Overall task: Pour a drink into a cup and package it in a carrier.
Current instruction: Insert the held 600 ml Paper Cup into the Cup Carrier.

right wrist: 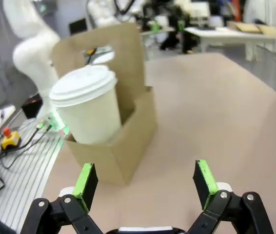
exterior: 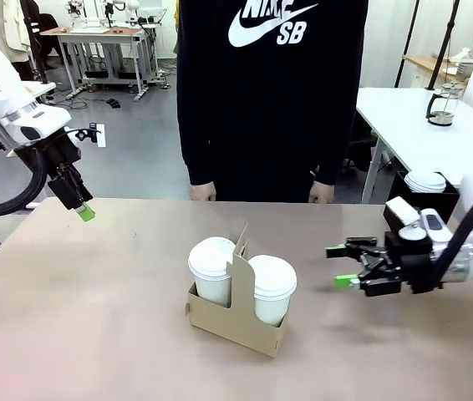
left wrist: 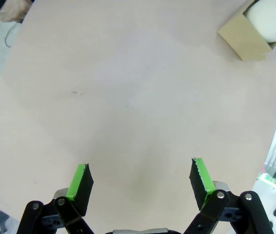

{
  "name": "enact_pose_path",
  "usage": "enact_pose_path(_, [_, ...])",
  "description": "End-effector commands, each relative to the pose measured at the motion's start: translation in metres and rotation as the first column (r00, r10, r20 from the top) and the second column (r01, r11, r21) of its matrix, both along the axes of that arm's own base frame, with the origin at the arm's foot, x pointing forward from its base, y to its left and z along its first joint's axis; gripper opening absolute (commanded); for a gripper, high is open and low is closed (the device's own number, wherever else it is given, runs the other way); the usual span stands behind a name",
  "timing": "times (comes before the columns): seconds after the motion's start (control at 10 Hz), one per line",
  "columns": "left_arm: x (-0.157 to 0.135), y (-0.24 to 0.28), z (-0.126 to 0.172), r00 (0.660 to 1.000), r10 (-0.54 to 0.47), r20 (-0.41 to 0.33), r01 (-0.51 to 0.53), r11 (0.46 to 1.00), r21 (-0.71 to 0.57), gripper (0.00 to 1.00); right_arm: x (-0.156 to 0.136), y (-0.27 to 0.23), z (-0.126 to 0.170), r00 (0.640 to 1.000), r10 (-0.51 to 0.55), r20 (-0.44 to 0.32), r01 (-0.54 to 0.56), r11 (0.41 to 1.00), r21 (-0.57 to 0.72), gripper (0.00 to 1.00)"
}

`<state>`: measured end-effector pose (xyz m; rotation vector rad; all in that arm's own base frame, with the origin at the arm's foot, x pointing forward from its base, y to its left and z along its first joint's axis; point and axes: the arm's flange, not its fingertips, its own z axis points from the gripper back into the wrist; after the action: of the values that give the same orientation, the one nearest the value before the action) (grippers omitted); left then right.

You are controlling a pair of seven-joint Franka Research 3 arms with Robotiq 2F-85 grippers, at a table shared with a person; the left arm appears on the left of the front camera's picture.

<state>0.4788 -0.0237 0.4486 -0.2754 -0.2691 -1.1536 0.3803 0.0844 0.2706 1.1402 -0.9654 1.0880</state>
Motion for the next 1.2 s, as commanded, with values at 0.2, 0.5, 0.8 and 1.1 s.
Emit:
enact_pose_path(0.2, [-0.002,0.000,0.000,1.000,0.009,0.010,-0.009,1.000,-0.016,1.00,-0.113,-0.072,0.048,0.957,-0.116,-0.265,0.085,0.988,-0.126,1.00])
enact_pose_path(0.5, [-0.002,0.000,0.000,1.000,0.009,0.010,-0.009,1.000,-0.016,1.00,-0.153,-0.106,0.085,0.877,-0.357,-0.323,0.228,0.899,-0.373,1.00])
enact_pose_path(0.8, [-0.002,0.000,0.000,1.000,0.009,0.010,-0.009,1.000,-0.016,1.00,-0.161,-0.105,0.095,0.842,-0.422,-0.336,0.246,0.854,-0.457,1.00])
enact_pose_path(1.1, [-0.002,0.000,0.000,1.000,0.009,0.010,-0.009,1.000,-0.016,1.00,-0.154,-0.100,0.083,0.823,-0.447,-0.350,0.245,0.836,-0.490,1.00])
